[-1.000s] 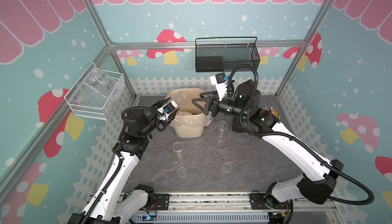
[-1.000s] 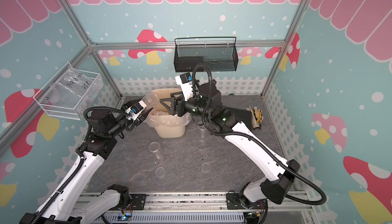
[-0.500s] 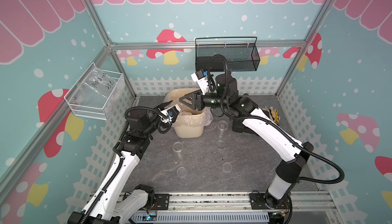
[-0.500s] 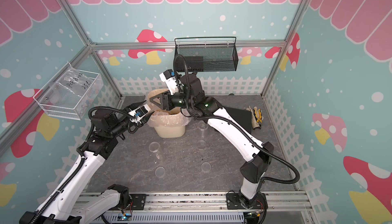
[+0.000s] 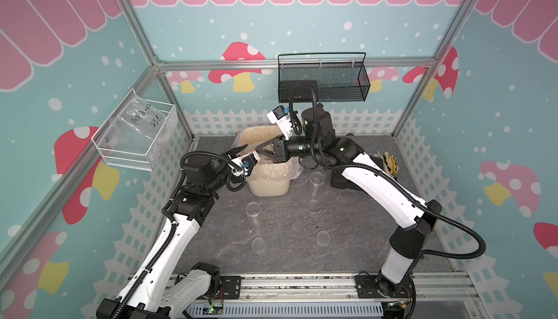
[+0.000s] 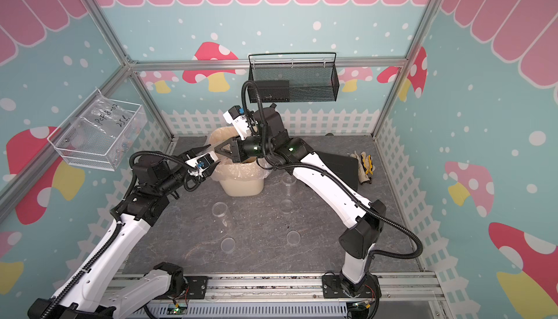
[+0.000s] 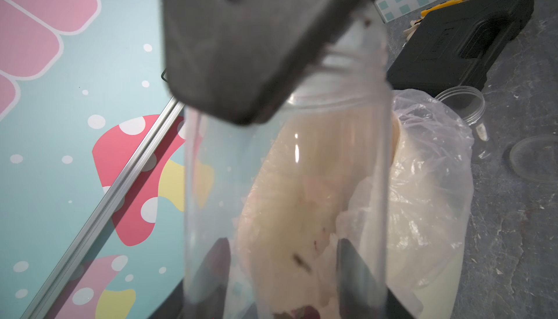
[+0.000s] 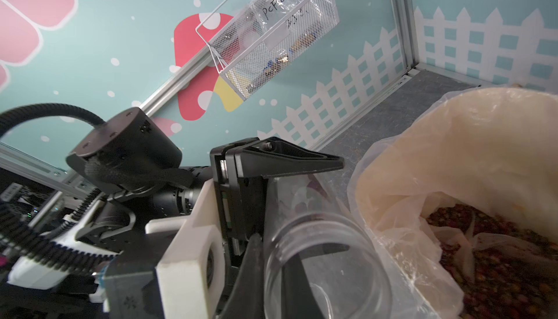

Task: Empty the moldy dried flower tea in the jars
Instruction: Pour the moldy dried flower tea into the trash bin.

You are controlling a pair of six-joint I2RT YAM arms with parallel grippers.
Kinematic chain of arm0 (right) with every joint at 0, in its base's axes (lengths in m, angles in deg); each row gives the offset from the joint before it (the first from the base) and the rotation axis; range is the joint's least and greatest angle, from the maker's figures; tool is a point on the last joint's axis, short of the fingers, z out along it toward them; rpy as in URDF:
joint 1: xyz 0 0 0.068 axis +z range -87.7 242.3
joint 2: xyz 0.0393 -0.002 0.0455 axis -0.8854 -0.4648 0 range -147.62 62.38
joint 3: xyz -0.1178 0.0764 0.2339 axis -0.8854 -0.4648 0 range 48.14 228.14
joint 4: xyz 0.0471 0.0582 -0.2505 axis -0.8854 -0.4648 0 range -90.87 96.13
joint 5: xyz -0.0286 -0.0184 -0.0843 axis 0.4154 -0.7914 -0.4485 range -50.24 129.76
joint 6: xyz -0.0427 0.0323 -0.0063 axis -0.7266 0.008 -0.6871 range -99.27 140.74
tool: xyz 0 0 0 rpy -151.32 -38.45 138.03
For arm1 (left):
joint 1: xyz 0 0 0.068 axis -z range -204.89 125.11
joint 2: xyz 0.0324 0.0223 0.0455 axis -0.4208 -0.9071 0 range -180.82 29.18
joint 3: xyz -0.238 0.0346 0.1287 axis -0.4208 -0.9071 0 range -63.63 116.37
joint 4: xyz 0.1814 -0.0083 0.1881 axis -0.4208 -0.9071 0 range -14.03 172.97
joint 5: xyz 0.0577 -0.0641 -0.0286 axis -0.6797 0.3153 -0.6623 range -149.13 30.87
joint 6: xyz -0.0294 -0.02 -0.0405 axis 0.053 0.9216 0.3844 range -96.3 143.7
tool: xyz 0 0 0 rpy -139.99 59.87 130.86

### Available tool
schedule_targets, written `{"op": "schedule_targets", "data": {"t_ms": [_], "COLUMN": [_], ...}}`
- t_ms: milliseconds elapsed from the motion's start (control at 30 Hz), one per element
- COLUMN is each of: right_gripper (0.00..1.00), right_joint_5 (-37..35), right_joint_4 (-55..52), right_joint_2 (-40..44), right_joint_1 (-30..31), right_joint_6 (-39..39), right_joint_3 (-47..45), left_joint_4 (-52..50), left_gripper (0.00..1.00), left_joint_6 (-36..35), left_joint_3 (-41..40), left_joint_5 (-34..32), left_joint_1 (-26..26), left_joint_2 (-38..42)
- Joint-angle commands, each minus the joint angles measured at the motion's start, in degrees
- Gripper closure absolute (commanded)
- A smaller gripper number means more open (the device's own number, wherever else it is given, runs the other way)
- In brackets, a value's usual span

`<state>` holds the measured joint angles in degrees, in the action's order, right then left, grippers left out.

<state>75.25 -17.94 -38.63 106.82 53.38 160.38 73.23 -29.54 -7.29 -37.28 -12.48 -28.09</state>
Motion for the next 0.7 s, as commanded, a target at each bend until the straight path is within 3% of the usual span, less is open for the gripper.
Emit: {"op": "schedule_targets", "data": {"t_ms": [0, 67, 167, 433, 500, 667], "right_gripper": [0.98, 1.00, 1.00, 1.00, 1.00, 1.00], "right_joint_5": [-0.51, -1.13, -2.07, -2.21, -1.77, 0.29], "right_joint_4": [0.90, 2.02, 3.73, 6.58, 7.23, 7.98], "right_joint_2": [-1.06, -1.14, -1.13, -1.21, -1.42, -2.41], "right_joint_1": [1.01, 0.88, 0.93, 0.70, 0.66, 0.62], "right_joint_6": [-1.70, -2.10, -2.40, -3.64, -3.47, -2.76], "right_joint_3": [0.47, 0.43, 0.65, 0.83, 0.80, 1.06], "left_joint_4": [-0.83, 0.84, 4.31, 9.47, 10.30, 11.16], "left_gripper": [1.00, 0.92, 0.67, 0.27, 0.22, 0.22], "left_joint_6": [0.92, 2.84, 5.93, 13.88, 15.31, 15.75], "left_joint_3": [1.72, 1.03, -0.28, -0.89, -1.05, -1.24], "left_joint_5": [-0.92, -1.16, -2.05, -5.36, -5.12, -2.90], "left_joint_1": [0.25, 0.25, 0.25, -0.22, -0.52, -0.84], "left_joint_2": [-0.23, 0.08, 0.89, 1.92, 2.42, 2.02]}}
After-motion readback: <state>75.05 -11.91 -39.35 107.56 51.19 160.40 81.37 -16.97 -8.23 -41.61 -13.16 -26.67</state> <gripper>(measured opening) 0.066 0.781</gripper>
